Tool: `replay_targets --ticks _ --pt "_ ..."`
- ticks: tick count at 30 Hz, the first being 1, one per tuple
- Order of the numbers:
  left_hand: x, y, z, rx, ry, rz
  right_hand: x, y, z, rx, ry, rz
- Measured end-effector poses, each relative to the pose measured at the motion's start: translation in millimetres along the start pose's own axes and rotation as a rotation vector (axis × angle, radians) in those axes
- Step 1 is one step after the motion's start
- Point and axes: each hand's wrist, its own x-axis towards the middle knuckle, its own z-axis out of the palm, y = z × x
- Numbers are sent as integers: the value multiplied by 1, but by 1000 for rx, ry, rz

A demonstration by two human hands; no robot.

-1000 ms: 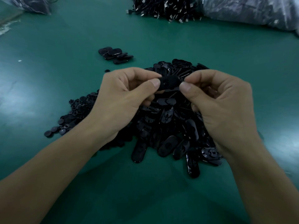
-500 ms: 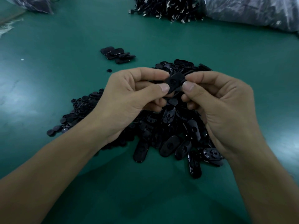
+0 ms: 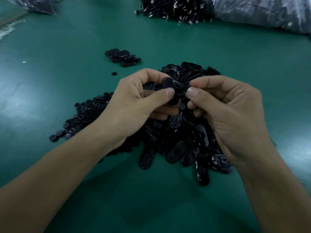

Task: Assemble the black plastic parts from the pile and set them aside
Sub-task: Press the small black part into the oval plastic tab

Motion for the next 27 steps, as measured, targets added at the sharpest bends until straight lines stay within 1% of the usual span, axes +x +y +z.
replay_targets --ticks 7,11,15,18,27 --pt "0 -4 7 30 147 54 -2 -2 3 -74 -11 -6" --pt "0 -3 6 -105 205 50 -2 -3 4 -113 -14 -16" --pt "0 -1 7 -200 189 29 -3 -2 5 -165 -11 -36" --pt "-1 0 10 -216 148 1 -3 -1 6 -180 5 -45" --pt "-3 1 10 -71 77 65 -1 -1 4 -265 20 -80"
